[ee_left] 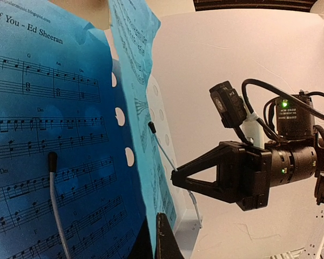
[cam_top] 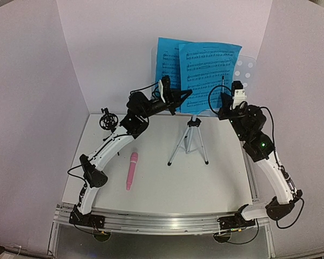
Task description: Set up the instrument practice props
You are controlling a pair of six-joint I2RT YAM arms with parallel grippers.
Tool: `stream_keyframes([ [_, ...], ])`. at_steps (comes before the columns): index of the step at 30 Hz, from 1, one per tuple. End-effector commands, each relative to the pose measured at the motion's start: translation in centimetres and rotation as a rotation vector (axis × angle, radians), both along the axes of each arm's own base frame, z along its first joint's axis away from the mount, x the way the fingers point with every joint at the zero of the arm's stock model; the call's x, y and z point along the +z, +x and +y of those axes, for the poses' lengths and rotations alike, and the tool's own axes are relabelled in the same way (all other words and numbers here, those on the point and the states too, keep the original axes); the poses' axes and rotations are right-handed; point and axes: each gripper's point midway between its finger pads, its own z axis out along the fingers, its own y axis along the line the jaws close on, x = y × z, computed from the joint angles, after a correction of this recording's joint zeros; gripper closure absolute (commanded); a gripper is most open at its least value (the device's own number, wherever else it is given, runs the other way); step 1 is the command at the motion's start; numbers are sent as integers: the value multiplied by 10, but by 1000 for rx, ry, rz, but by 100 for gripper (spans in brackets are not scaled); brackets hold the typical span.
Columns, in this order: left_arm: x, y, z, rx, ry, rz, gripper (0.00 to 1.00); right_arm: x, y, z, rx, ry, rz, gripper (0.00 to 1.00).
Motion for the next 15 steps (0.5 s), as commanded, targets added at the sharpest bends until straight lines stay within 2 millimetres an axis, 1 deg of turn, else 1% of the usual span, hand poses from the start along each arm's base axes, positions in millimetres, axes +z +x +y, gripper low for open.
stream_keyframes([
  [1,4,-4,-5,-2,-28,-52,100,31,-19,-4,38,70,-87,100],
  [5,2,-5,-6,-3,-19,-43,100,32,-17,-3,38,70,-87,100],
  [6,3,-5,-5,1,-19,-41,98,33,-16,-3,37,70,-88,100],
  [8,7,-6,-2,11,-22,-44,88,34,-16,-3,35,66,-88,100],
  [12,17,-16,6,-2,-22,-72,77,34,-16,-6,19,66,-88,100],
  [15,27,-22,12,0,-40,-87,74,33,-17,-6,19,62,-86,100],
])
